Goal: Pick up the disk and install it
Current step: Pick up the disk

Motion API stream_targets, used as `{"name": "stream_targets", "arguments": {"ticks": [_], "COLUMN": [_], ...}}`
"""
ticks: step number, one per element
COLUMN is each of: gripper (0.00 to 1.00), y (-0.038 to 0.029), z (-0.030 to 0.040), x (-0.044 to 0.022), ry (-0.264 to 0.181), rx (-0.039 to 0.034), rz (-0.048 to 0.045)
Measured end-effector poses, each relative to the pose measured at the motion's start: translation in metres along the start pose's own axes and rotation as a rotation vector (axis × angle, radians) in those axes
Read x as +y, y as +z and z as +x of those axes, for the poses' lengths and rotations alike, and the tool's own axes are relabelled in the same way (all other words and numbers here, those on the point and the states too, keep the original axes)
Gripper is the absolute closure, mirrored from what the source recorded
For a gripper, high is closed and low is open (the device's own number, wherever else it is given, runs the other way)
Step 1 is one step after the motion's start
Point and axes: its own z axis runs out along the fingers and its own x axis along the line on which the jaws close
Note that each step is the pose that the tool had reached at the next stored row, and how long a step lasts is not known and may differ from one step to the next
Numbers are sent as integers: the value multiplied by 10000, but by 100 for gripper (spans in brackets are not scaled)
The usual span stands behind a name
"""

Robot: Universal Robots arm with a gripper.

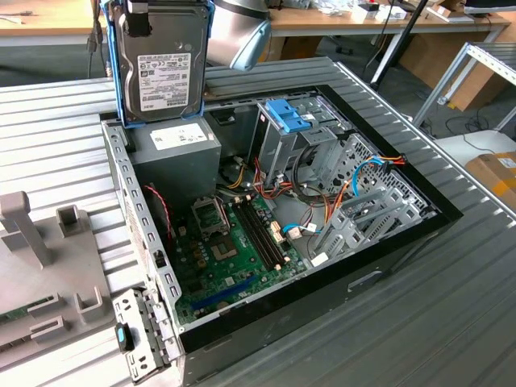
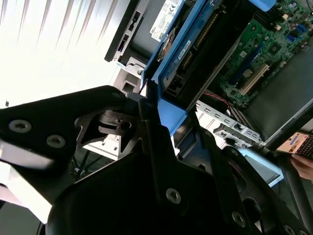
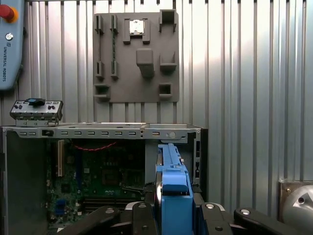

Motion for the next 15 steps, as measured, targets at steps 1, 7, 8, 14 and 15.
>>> {"name": "stream_targets", "arguments": {"ticks": [1, 7, 8, 14, 15], "gripper": [63, 63, 63, 63, 63], "y": [0, 0, 0, 1, 1], "z": [0, 1, 1, 60, 80], "x": [0, 0, 0, -26, -36], "ry": [0, 0, 0, -1, -1], "rx": [0, 1, 0, 0, 1], "rz": [0, 0, 0, 0, -1]}}
